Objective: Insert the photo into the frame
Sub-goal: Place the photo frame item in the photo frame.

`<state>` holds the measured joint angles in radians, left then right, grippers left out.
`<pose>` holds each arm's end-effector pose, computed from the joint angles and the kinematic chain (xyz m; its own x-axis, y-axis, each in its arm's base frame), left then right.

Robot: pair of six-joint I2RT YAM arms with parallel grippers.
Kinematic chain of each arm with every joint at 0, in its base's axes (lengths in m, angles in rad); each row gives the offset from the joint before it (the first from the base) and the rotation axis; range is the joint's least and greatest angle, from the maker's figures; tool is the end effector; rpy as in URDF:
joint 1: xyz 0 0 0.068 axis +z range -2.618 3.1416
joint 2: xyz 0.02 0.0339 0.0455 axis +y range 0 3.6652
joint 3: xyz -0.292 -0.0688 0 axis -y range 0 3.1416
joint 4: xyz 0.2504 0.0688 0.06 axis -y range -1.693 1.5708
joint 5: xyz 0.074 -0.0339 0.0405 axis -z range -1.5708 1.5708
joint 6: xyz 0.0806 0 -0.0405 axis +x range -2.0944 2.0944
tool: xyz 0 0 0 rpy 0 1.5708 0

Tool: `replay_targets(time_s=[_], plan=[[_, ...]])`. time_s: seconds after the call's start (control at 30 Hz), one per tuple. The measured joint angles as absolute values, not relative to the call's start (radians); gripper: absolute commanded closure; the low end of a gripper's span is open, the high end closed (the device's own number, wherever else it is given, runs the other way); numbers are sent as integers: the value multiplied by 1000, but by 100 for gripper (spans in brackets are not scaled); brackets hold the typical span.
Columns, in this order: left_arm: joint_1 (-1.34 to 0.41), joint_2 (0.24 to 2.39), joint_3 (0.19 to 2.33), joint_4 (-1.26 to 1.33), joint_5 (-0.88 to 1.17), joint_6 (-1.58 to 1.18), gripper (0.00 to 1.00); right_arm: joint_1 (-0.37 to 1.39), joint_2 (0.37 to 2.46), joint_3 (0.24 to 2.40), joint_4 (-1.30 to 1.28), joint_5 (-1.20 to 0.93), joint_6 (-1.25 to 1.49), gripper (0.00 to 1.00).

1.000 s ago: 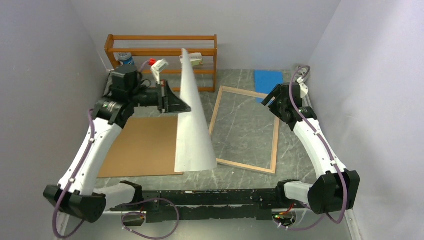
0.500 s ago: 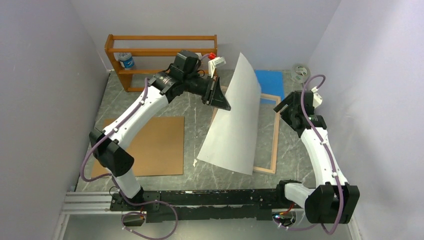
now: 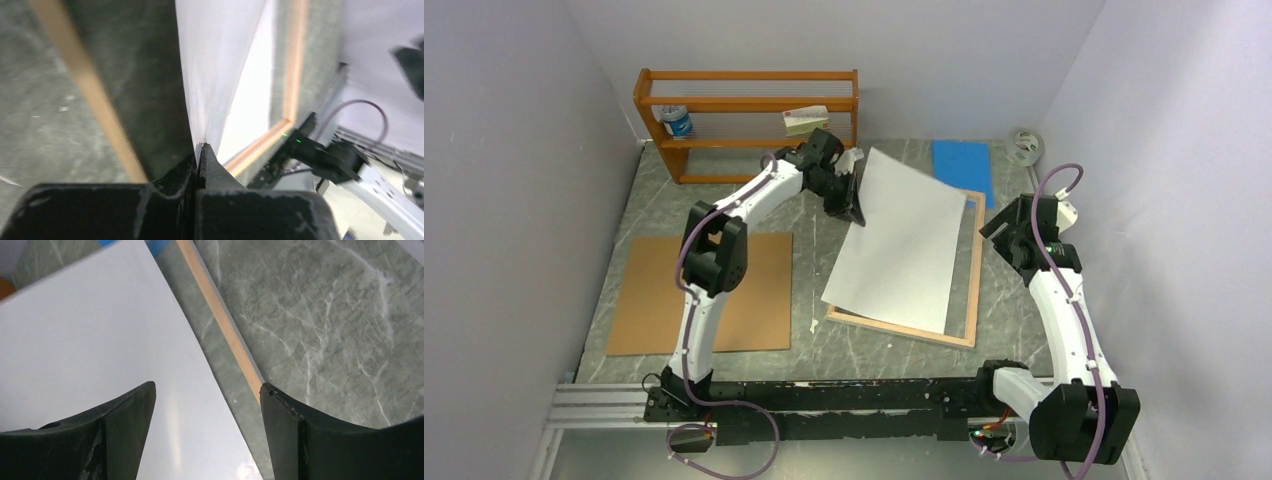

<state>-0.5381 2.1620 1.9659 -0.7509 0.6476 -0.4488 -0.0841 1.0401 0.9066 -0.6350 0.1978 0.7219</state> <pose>0.4223 -0.3087 0.2538 -0.9366 0.1560 -0.3138 0.3385 0.6348 -0.6946 0.2362 -0.0358 0.2851 -0.3724 0.6816 -0.6299 0.6252 0.6858 0.3726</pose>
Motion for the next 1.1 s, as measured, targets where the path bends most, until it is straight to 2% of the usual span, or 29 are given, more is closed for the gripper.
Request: replay_targets(time_s=[0.13,0.4,0.57,0.7,1.0,1.03,1.1], plan=[[-521,2272,1971,-781,568,-450,97,-85,1039,889,-635,191,723,21],[-532,2282,2038,-796,537,-448,98,-85,1040,860,-635,172,727,22],[-535,2287,2043,-784,569,-451,95,-86,1050,856,-634,173,730,23],[-536,2312,2043,-752,634,-468,97,-85,1069,843,-627,178,734,23],[-542,2416,2073,-757,735,-473,97,-86,1121,802,-627,210,744,23],[-542,2418,2075,-762,738,-473,92,-86,1121,798,-627,212,745,23],[-542,2419,2082,-766,743,-474,76,-86,1122,791,-626,218,752,23]])
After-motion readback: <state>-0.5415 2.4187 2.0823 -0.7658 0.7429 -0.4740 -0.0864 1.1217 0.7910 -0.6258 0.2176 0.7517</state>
